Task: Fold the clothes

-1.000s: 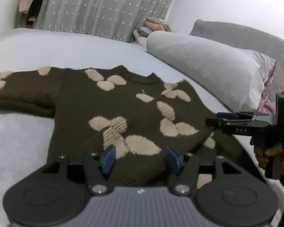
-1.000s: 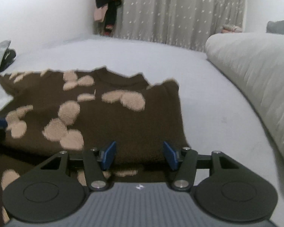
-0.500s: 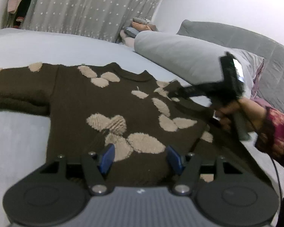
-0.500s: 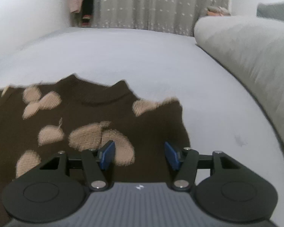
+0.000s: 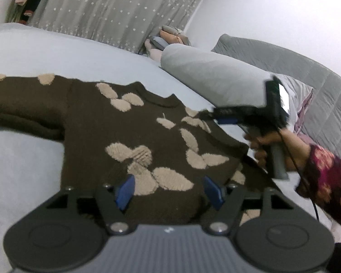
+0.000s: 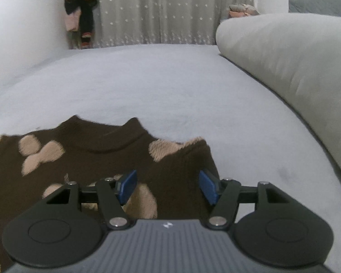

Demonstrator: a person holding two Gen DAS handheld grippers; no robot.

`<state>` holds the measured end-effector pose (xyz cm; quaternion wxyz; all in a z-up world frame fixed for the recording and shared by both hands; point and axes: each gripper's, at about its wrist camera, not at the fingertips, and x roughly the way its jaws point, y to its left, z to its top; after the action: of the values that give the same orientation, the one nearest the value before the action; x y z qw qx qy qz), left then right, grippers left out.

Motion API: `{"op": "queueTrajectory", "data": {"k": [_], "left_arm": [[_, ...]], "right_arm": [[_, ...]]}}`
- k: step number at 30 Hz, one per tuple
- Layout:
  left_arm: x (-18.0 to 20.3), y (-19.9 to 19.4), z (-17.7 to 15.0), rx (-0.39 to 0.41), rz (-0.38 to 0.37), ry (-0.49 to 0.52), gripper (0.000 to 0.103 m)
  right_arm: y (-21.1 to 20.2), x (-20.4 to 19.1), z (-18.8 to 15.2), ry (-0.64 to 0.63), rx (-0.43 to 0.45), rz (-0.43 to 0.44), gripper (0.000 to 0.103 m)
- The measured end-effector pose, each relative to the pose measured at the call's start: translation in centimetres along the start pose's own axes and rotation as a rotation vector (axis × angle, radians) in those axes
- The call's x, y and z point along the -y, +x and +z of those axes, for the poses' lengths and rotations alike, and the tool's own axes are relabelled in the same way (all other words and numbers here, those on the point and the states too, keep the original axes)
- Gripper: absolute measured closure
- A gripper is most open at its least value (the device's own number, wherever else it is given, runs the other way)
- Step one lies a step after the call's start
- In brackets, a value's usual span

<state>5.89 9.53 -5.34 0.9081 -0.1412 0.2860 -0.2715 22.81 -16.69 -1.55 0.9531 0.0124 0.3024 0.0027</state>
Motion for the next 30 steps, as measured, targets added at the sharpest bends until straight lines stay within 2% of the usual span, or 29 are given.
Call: {"op": "queueTrajectory", "data": {"k": [3,6,9,13,21,26,30], "left_arm": [[-0.3,-0.1,0.0,-0.004,0.011,-0.007,0.034],[-0.5,-0.3,0.4,-0.002,0.021,-0.016,0.034],[-0.8,-0.7,0.9,0.005,0.036,-0.040,0.033],[-1.9,-1.8,2.1,0.046,0.100,-0.072,0.025],[-6.5,-3.1,4.0,0.100,0.311,-0.188,0.024],[-8.9,-2.5,4.7,0.111,0.476,-0.241,0.024],[-10.4,-1.9,5.2,0.122,0.569,-0.285,0.024]], "right_arm": [[-1.9,0.4,-1.8,-0.006,0.005,0.004,0.038],[-2.2,0.7,-4.0,-0.017,-0.028,0.003,0.037],[-3.0,0.4,-4.6,-0.040,-0.015,-0.020,0.037],[-4.9,0.7,-4.1,0.010,0.016,0.024,0.035],[-7.7,0.1,-5.7,0.013,0.061,0.091,0.031],[-8.5,-0.2,-6.5,-0.009,0.070,0.120,0.030],[-8.9,0.0,-6.8,-0.002,0.087,0.139,0.030]]}}
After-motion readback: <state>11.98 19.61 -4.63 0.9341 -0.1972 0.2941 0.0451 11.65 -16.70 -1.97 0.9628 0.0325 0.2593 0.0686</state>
